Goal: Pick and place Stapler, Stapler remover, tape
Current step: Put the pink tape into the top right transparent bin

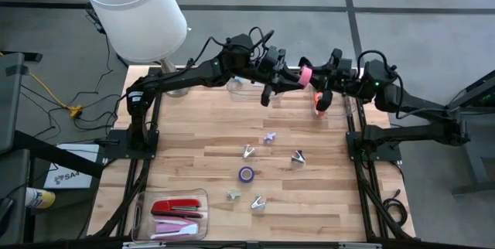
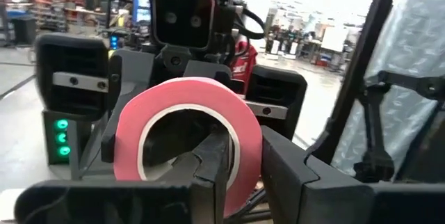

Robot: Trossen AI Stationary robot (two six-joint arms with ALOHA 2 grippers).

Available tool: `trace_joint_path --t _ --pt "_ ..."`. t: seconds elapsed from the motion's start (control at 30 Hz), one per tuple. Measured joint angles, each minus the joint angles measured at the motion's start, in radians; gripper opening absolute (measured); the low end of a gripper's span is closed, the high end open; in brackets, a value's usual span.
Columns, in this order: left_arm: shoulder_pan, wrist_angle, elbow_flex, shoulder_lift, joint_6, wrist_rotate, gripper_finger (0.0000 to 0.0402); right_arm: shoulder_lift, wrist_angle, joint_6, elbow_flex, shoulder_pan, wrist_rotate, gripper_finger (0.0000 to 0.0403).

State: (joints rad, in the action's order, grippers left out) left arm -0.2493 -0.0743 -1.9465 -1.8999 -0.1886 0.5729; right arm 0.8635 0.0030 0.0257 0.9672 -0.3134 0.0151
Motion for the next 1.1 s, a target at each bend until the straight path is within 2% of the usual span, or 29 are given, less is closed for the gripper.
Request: trace_joint_path --t 0.13,0.27,0.37,0.6,0.7,0.9,1.1 --pt "0.0 0.015 0.0 0.0 0.035 -0.056 0.0073 -0.001 -0.011 0.003 0.0 -0.001 0.035 0.0033" --pt "0.0 0.026 0.0 0.0 0.057 -0.061 0.0084 -0.004 -0.027 0.001 0.0 -0.001 0.041 0.0033" --pt "0.001 0.026 0.0 0.0 0.058 -0.063 0.0118 -0.009 -0.044 0.003 0.0 -0.001 0.056 0.0033" --pt "0.001 0.032 0.0 0.0 0.058 -0.064 0.0226 -0.031 -0.107 0.004 0.0 -0.001 0.107 0.0033" --pt "0.0 0.04 0.0 0.0 0.058 -0.071 0.0253 -0.041 -0.15 0.011 0.001 -0.001 0.136 0.0033" --pt "-0.005 0.114 -0.001 0.021 0.111 -0.144 0.0264 -0.051 -0.263 0.041 0.0 -0.002 0.232 0.0033" --pt "-0.012 0.227 -0.002 0.068 0.14 -0.231 0.0264 -0.05 -0.387 0.125 0.0 -0.001 0.387 0.0033"
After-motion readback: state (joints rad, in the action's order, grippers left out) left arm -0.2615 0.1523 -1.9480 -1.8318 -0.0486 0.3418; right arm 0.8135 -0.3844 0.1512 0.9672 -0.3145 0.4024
